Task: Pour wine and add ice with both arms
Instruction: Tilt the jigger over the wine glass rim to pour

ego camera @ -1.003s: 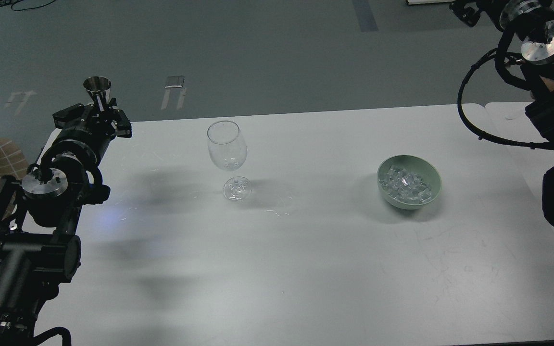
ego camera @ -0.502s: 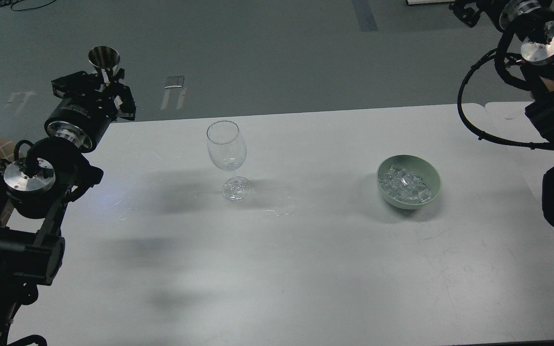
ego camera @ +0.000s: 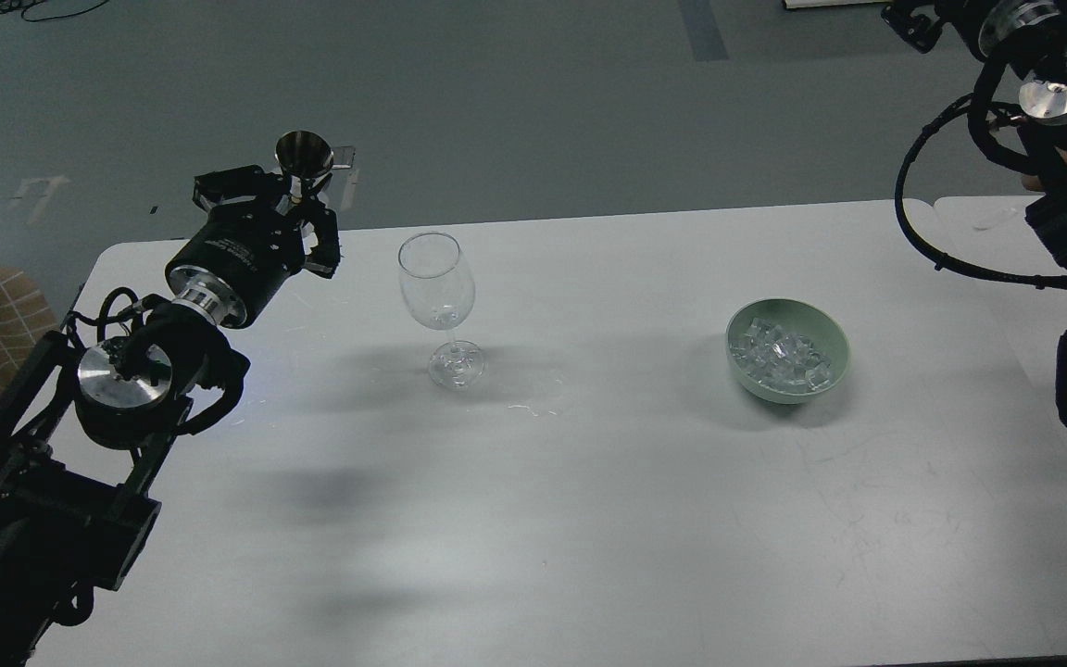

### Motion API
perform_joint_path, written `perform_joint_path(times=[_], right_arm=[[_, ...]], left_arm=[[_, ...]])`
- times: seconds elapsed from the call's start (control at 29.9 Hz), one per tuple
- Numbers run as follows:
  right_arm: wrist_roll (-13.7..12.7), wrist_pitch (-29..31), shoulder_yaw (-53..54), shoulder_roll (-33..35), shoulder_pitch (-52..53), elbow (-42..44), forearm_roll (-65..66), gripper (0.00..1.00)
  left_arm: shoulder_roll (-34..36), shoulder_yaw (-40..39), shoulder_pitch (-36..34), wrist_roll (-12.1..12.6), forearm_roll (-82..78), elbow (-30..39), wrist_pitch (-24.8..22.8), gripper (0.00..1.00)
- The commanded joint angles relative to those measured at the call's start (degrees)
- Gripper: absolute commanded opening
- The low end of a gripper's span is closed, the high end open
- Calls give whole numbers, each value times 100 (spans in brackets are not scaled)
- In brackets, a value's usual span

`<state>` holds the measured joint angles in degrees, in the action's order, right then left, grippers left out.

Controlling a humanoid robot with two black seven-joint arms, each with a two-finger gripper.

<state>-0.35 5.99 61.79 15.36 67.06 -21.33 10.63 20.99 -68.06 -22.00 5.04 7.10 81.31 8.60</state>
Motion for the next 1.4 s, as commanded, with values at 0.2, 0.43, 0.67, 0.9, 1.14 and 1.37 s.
perform_joint_path(times=[0.2, 0.43, 0.67, 0.9, 1.14, 1.37], right_arm=[[0, 8, -1, 11, 0, -2, -9, 100], [0, 8, -1, -7, 0, -2, -9, 100], [0, 8, -1, 2, 0, -2, -9, 100], [0, -1, 8, 46, -9, 24, -17, 100], [-9, -1, 17, 55, -9, 15, -17, 100], [0, 8, 17, 55, -9, -2, -17, 100]], left_arm=[[-175, 135, -68, -12, -403, -54, 220, 0], [-253, 346, -50, -3, -939, -54, 238, 0], [-289, 355, -42, 5, -1334, -54, 326, 0], [-289, 566, -59, 5, -2037, -81, 317, 0], [-271, 645, -94, 6, -2310, -89, 317, 0], [-245, 680, -261, 14, -2547, -230, 423, 0]])
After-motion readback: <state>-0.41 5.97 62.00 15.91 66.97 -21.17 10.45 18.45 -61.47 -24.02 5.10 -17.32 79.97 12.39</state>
